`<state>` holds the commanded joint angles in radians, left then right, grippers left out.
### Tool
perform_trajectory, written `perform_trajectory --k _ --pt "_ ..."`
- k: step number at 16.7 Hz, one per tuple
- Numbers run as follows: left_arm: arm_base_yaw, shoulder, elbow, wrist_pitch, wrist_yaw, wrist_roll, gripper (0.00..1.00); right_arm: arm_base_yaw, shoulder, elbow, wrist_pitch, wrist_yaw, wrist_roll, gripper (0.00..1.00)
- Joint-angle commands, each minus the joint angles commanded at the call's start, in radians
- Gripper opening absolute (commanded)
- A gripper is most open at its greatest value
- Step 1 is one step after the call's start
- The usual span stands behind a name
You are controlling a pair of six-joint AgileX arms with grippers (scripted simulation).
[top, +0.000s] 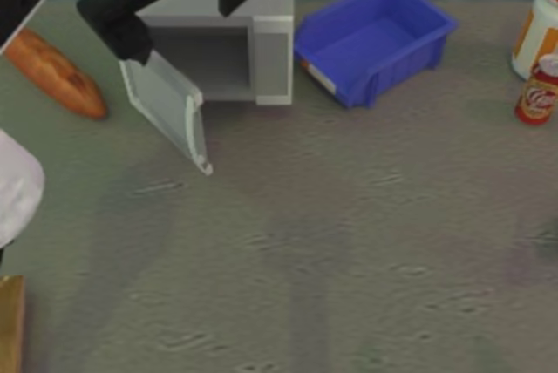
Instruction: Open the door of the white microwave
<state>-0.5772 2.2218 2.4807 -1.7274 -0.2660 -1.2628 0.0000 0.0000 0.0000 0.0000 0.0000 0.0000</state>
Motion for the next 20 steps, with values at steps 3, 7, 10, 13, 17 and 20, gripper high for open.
perform_trajectory --k 3,7,10,13,17,20 --pt "-0.007 0.019 0.034 -0.039 -0.02 -0.039 1.0 0.0 0.0 0.0 0.0 0.0 0.0 1.0" --pt "-0.002 0.016 0.032 -0.036 -0.019 -0.038 1.0 0.0 0.0 0.0 0.0 0.0 0.0 1.0" --pt "0.003 0.009 -0.006 -0.003 -0.019 -0.03 1.0 0.0 0.0 0.0 0.0 0.0 0.0 1.0" --pt "0.017 -0.017 -0.133 0.101 -0.019 -0.013 1.0 0.0 0.0 0.0 0.0 0.0 0.0 1.0" --pt "0.043 -0.065 -0.368 0.292 -0.017 0.012 1.0 0.0 0.0 0.0 0.0 0.0 0.0 1.0" --pt "0.058 -0.09 -0.506 0.408 -0.016 0.027 1.0 0.0 0.0 0.0 0.0 0.0 0.0 1.0"
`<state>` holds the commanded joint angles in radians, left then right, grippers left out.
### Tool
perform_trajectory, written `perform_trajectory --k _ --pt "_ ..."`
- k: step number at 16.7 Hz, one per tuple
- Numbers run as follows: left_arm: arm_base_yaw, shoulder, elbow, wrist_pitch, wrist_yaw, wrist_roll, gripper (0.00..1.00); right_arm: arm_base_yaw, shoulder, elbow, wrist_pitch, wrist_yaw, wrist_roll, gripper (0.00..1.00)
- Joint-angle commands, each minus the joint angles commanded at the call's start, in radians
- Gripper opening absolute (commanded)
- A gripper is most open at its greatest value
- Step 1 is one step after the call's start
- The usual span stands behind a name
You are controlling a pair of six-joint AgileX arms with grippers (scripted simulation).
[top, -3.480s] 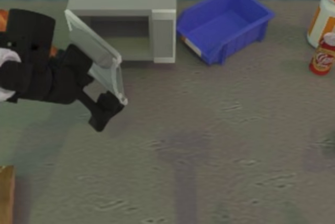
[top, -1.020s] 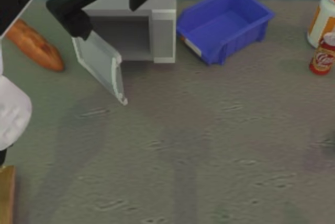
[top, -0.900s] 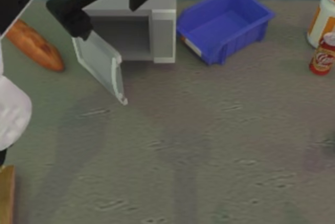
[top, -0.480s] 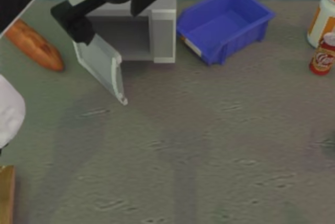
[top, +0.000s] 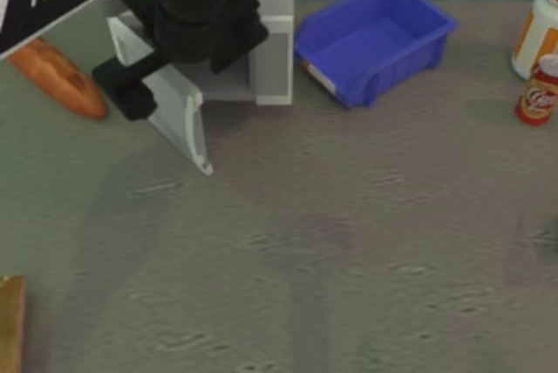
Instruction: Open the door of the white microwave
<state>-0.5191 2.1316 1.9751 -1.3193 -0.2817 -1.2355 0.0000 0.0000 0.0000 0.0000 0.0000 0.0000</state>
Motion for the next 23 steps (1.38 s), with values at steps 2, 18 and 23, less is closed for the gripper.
perform_trajectory --k 2,18,23 --pt "0.005 -0.006 -0.041 0.039 0.0 0.006 1.0 0.0 0.0 0.0 0.0 0.0 0.0 1.0" --pt "0.006 -0.007 -0.046 0.044 0.0 0.006 0.1 0.0 0.0 0.0 0.0 0.0 0.0 1.0" --pt "0.006 -0.007 -0.046 0.044 0.0 0.006 0.0 0.0 0.0 0.0 0.0 0.0 0.0 1.0"
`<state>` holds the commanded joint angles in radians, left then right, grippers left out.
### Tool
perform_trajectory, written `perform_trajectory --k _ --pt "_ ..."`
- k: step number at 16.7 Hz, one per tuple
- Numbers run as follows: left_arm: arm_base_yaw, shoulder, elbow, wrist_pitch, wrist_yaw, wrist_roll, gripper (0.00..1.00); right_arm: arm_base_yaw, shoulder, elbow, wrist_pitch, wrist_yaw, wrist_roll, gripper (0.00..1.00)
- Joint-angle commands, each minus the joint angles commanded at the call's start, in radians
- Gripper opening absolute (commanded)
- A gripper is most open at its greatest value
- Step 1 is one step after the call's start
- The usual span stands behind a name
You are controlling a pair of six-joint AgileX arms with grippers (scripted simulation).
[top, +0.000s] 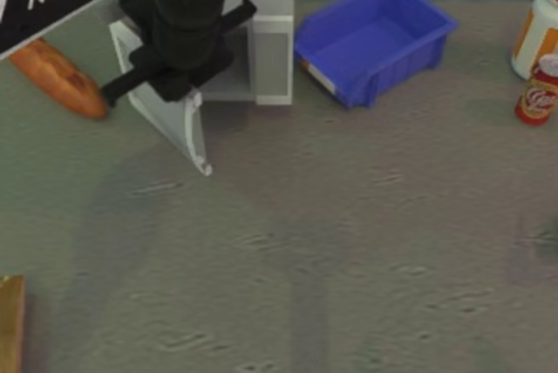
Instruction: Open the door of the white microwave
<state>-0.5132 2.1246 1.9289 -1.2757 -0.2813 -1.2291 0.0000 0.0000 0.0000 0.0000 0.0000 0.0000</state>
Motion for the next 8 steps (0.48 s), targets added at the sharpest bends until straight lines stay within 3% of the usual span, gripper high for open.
perform_trajectory --k 6,8 --pt "-0.003 0.002 0.003 -0.002 0.003 0.001 0.0 0.0 0.0 0.0 0.0 0.0 0.0 1.0" --pt "0.009 0.018 0.041 -0.036 0.035 0.011 0.0 0.0 0.0 0.0 0.0 0.0 0.0 1.0"
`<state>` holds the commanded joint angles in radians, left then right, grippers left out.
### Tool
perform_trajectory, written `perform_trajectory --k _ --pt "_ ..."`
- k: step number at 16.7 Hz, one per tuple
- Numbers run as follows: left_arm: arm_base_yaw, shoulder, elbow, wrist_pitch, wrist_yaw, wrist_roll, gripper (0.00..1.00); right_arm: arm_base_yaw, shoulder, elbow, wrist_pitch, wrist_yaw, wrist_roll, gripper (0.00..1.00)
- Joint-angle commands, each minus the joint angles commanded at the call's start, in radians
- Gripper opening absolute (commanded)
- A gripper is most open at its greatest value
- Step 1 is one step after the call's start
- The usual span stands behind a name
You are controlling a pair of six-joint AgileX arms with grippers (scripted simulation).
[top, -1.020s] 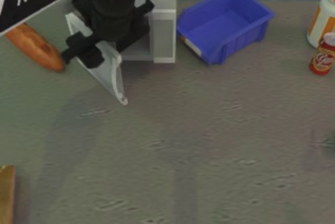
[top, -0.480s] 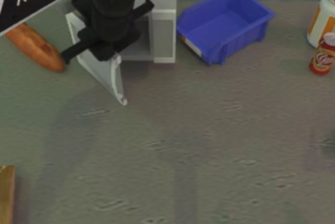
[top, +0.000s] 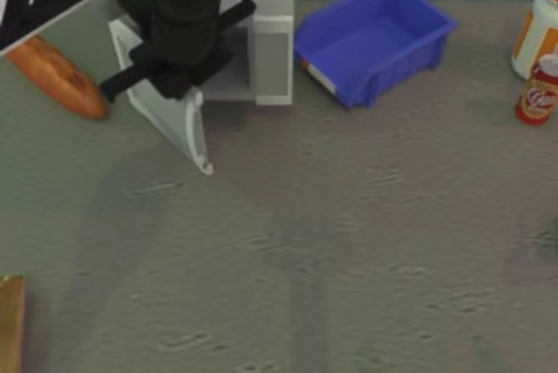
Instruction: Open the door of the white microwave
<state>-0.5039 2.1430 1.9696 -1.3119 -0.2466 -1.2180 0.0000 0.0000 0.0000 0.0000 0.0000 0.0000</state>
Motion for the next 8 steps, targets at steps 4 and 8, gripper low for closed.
perform_trajectory --k 4,8 --pt "0.047 0.064 0.163 -0.134 0.126 0.034 0.0 0.0 0.0 0.0 0.0 0.0 0.0 1.0" --pt "0.084 0.115 0.283 -0.25 0.245 0.073 0.0 0.0 0.0 0.0 0.0 0.0 0.0 1.0"
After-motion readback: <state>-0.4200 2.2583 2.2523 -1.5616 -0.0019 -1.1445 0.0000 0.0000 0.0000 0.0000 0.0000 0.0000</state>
